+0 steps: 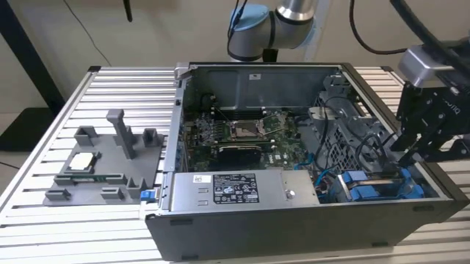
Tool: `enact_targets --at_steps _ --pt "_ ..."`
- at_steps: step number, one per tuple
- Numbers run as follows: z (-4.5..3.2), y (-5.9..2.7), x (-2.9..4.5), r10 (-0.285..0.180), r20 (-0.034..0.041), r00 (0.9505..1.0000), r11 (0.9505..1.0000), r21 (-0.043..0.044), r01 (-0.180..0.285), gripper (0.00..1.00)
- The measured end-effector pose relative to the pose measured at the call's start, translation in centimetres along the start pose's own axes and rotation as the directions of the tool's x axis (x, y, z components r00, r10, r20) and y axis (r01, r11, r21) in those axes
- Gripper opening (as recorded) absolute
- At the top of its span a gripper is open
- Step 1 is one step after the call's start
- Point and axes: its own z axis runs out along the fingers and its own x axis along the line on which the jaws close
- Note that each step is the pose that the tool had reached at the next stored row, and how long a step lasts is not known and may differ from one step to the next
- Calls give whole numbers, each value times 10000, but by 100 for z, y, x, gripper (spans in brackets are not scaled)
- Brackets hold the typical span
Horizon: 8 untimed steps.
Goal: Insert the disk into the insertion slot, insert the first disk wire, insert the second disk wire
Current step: 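Insert the first disk wire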
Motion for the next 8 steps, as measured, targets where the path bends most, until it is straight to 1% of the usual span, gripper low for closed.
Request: enact_targets --at_steps 6,8 --pt "-220 12 -18 28 22 10000 10000 1 -28 34" --pt "-226 15 -21 36 30 10000 10000 1 -36 34"
